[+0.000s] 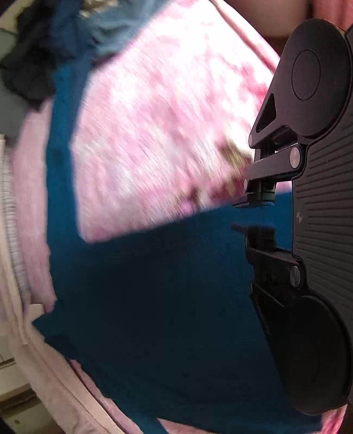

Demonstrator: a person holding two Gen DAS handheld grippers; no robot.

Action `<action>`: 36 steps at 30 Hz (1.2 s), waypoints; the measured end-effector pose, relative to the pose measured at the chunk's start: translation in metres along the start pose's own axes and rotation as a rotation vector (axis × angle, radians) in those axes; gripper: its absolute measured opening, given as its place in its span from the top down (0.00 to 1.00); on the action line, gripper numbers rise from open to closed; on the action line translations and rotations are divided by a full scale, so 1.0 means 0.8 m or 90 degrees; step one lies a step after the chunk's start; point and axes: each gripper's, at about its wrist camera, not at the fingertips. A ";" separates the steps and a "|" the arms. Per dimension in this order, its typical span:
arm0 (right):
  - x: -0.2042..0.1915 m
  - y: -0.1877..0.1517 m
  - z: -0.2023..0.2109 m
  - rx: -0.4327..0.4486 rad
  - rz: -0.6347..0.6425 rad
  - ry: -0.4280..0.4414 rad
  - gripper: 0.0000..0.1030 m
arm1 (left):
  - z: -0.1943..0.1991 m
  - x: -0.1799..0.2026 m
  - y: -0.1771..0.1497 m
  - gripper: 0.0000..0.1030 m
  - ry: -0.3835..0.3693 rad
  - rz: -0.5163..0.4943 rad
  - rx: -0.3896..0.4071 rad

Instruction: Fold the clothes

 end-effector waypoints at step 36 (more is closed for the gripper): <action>0.003 -0.033 0.295 0.070 0.233 0.169 0.86 | 0.401 0.293 -0.106 0.41 0.166 0.056 0.151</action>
Point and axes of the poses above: each gripper's, at about its wrist camera, not at the fingertips, and z roughly against the way its jaws point, x to its right, y to its top, and after that the axes turned 1 degree about y, right-handed
